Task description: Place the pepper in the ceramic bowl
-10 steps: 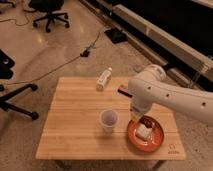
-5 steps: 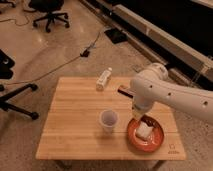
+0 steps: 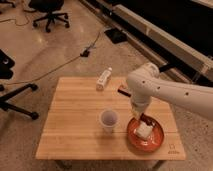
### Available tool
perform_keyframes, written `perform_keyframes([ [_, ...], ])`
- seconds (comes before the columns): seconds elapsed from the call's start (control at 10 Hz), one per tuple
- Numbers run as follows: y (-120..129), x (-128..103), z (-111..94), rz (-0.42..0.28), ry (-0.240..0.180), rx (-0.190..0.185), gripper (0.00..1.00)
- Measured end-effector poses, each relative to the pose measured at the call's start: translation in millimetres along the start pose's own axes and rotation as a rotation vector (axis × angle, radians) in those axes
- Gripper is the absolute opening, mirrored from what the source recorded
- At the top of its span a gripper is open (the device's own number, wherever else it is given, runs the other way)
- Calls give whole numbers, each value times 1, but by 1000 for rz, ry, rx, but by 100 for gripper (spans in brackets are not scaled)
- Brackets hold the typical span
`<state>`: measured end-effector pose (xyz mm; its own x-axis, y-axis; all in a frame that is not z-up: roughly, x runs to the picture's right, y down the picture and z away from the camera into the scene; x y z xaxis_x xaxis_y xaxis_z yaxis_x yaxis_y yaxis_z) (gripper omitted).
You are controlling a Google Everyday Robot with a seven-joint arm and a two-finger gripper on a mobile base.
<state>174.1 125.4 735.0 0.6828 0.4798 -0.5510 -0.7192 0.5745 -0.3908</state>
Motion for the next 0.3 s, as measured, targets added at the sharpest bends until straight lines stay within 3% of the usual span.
perform_keyframes([
  [0.1, -2, 1, 4, 6, 18, -8, 80],
  [0.3, -3, 1, 13, 29, 93, -20, 77],
])
